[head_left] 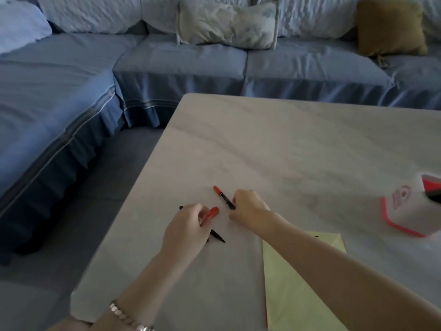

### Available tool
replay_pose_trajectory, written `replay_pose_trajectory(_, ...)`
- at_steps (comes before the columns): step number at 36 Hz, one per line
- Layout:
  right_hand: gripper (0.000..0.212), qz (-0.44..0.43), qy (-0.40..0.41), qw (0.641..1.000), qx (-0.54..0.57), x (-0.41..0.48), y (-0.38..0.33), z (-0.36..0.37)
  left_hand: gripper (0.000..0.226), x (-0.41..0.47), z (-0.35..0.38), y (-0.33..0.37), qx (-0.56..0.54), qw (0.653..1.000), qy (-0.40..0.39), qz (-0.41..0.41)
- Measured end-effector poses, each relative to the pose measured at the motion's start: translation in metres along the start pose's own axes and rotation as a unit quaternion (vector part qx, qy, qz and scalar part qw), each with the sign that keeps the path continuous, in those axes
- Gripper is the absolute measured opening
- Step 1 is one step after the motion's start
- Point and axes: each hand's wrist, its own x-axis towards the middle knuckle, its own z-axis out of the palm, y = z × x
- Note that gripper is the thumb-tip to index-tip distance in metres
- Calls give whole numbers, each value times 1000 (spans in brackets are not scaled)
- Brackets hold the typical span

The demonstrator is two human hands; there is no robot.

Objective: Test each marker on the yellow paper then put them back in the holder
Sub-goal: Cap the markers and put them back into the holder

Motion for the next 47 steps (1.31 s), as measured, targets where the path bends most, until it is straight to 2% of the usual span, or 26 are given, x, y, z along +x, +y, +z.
replay_pose_trajectory(3, 29, 12, 6, 999, 53, -9, 20, -7, 21, 10, 11, 5, 53, 998, 19, 17)
replay_pose_trajectory(8, 8, 3, 46, 988, 145, -41, 58, -23, 25, 26, 28, 13, 230, 973, -24, 23)
replay_pose_trajectory(13, 7, 12, 91, 974, 208, -75, 91, -32, 22, 29, 36, 21, 265, 962, -49, 40)
replay_pose_trajectory(15, 14, 21, 117, 964, 238, -87, 102, -35, 21, 24, 39, 29, 201, 978, -47, 40)
replay_pose_trajectory(18, 14, 31, 158, 937, 311, -103, 114, -39, 10, 8, 43, 52, -17, 999, -41, 22)
replay_pose_trajectory(19, 12, 33, 172, 925, 338, -109, 117, -40, 4, 1, 43, 62, -91, 994, -52, 19)
replay_pose_trajectory(21, 9, 28, 204, 893, 400, -119, 121, -44, 11, -15, 43, 84, -212, 973, -82, 26)
replay_pose_trajectory(25, 15, 4, 261, 822, 506, -139, 125, -52, 9, -42, 41, 117, -326, 935, -127, 58)
replay_pose_trajectory(27, 25, -10, 285, 790, 543, -147, 126, -56, 9, -51, 43, 126, -346, 926, -142, 62)
replay_pose_trajectory(30, 44, -21, 313, 749, 583, -158, 127, -59, 10, -58, 50, 130, -328, 931, -144, 64)
replay_pose_trajectory(34, 50, -41, 322, 713, 622, -169, 123, -60, 10, -61, 54, 133, -299, 941, -144, 69)
replay_pose_trajectory(37, 47, -49, 325, 702, 632, -171, 124, -59, 12, -62, 53, 135, -306, 939, -145, 67)
replay_pose_trajectory(41, 39, -52, 332, 704, 626, -171, 125, -55, 12, -64, 53, 137, -301, 939, -152, 69)
replay_pose_trajectory(44, 23, -58, 327, 703, 629, -172, 124, -54, 13, -65, 53, 138, -305, 937, -152, 72)
replay_pose_trajectory(47, 27, -54, 327, 702, 631, -174, 123, -54, 15, -67, 53, 140, -309, 935, -154, 79)
